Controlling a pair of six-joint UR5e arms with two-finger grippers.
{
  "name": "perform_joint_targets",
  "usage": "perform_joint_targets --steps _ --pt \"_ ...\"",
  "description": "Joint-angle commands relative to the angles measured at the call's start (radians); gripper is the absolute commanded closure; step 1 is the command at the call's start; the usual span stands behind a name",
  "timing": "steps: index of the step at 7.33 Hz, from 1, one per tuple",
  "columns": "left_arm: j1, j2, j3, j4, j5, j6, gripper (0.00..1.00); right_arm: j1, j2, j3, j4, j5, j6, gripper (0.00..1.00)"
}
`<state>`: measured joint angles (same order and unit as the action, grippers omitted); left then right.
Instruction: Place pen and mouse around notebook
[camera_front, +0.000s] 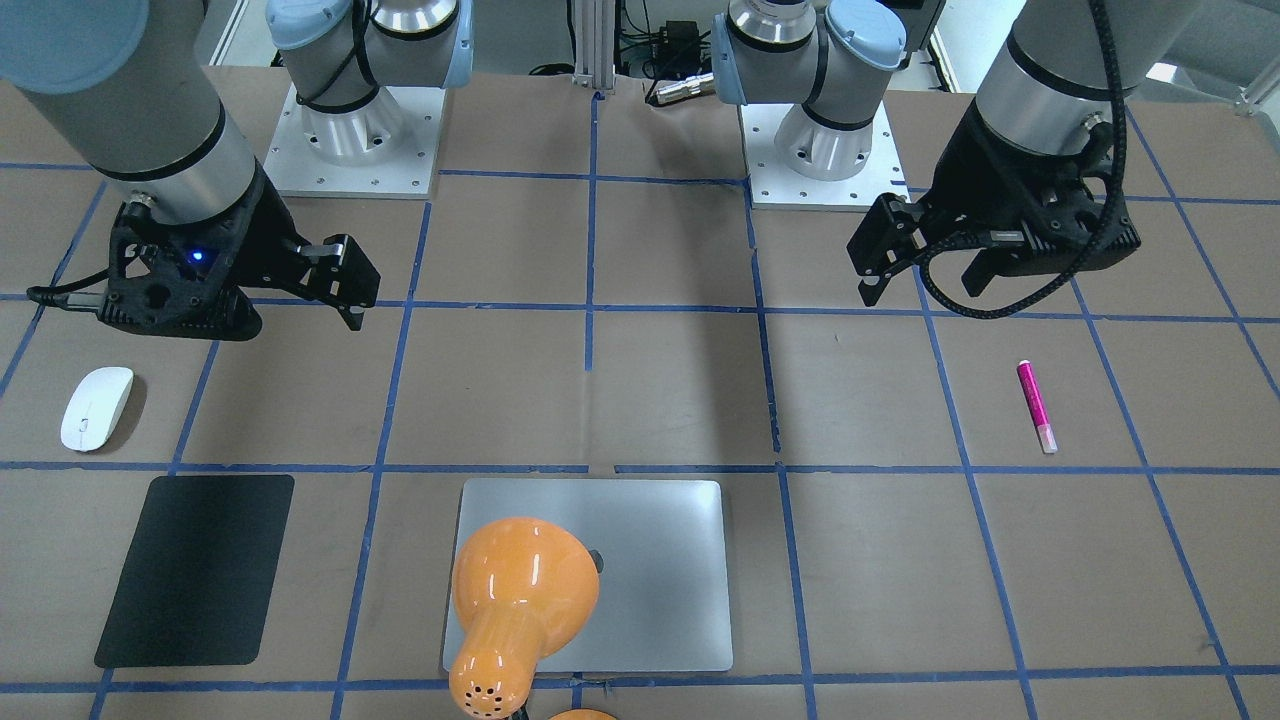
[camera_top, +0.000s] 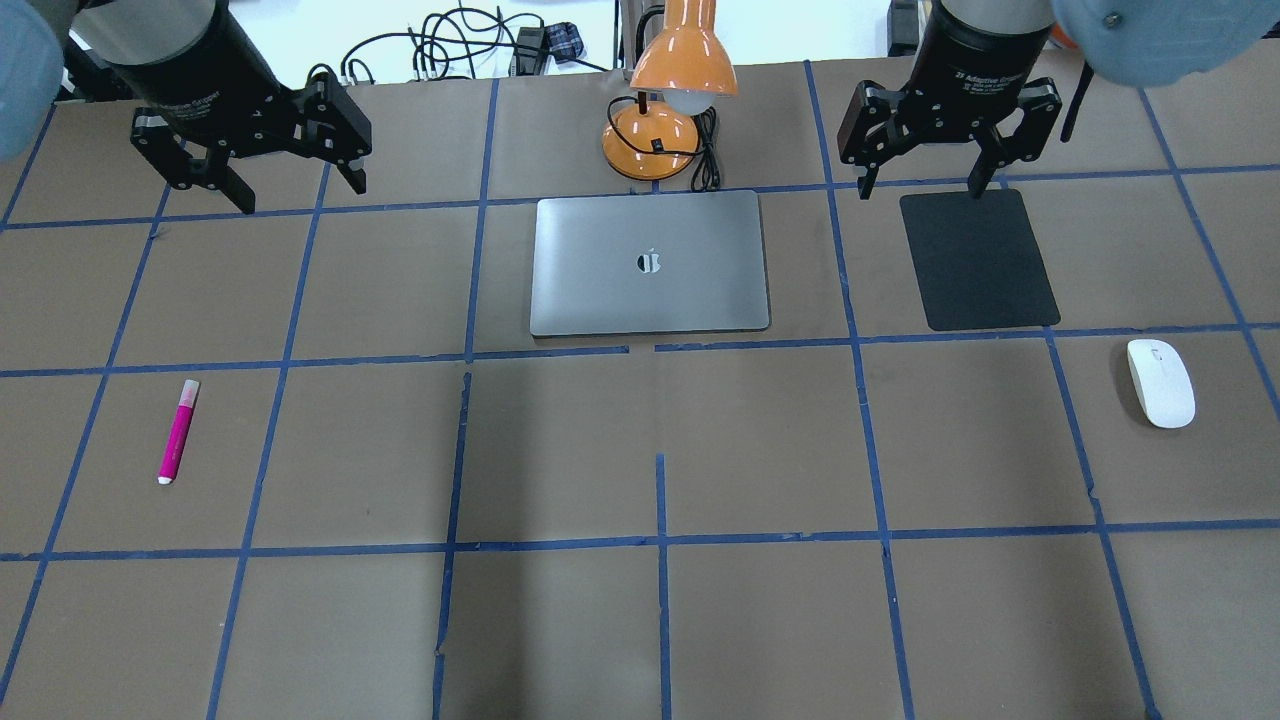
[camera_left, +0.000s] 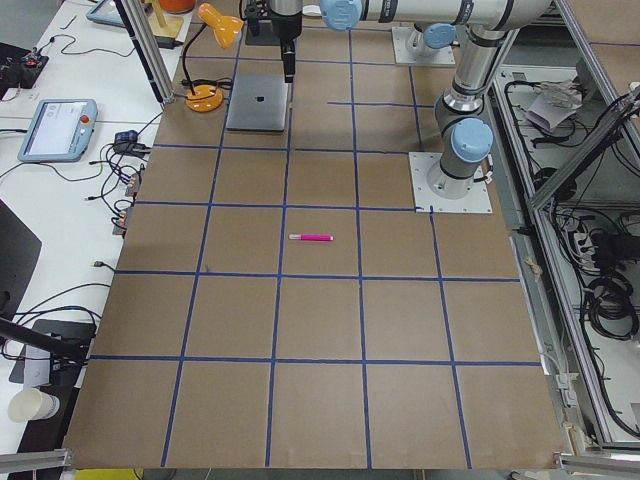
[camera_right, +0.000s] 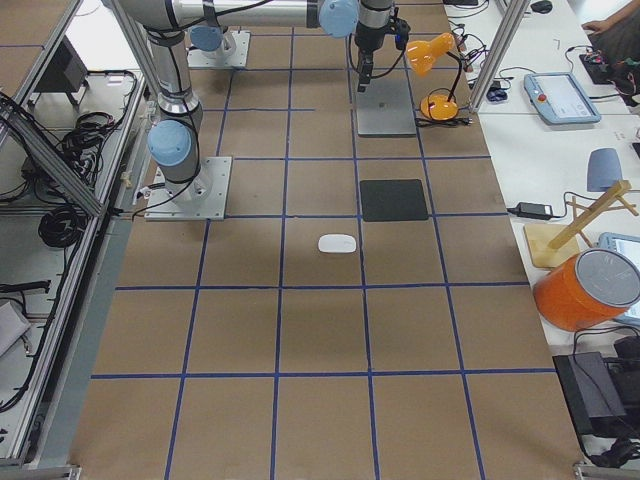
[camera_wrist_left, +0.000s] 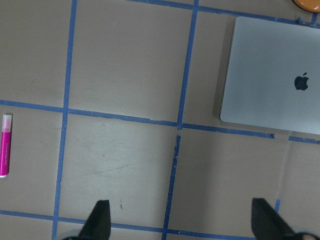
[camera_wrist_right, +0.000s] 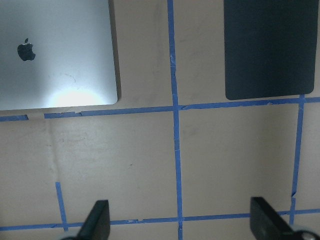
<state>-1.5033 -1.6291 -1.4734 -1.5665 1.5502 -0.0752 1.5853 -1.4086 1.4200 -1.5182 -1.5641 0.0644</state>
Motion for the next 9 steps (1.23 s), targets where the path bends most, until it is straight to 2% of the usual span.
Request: perform_joint_targets --steps 1,2,3,4,5,6,7,8,9 --pt "0.000 0.000 -0.001 0.000 0.001 0.000 0.00 0.001 -0.006 0.002 0.003 -0.001 -0.002 0.00" --pt "0.000 0.000 -0.001 0.000 0.001 0.000 0.00 -0.010 0.005 0.013 0.004 -0.014 -0.020 0.00" --pt "0.000 0.000 -0.001 0.000 0.002 0.000 0.00 -0.055 0.005 0.020 0.010 -0.072 -0.034 0.00" --pt "0.008 0.000 -0.008 0.008 0.002 0.002 0.00 -0.155 0.011 0.031 0.013 -0.105 -0.134 0.00" --pt "0.037 0.006 -0.016 0.019 0.002 0.024 0.00 -0.294 0.010 0.115 -0.014 -0.097 -0.305 0.00" --pt "0.111 0.008 -0.028 0.011 0.002 0.132 0.00 -0.411 0.010 0.207 -0.136 -0.097 -0.431 0.00" --pt "0.214 0.005 -0.078 0.022 -0.004 0.293 0.00 -0.471 0.016 0.294 -0.281 -0.100 -0.571 0.00" --pt "0.320 -0.003 -0.161 0.107 -0.007 0.459 0.00 -0.538 0.046 0.369 -0.412 -0.109 -0.615 0.00" --pt "0.397 -0.012 -0.273 0.240 -0.007 0.586 0.00 -0.601 0.077 0.420 -0.491 -0.106 -0.688 0.00"
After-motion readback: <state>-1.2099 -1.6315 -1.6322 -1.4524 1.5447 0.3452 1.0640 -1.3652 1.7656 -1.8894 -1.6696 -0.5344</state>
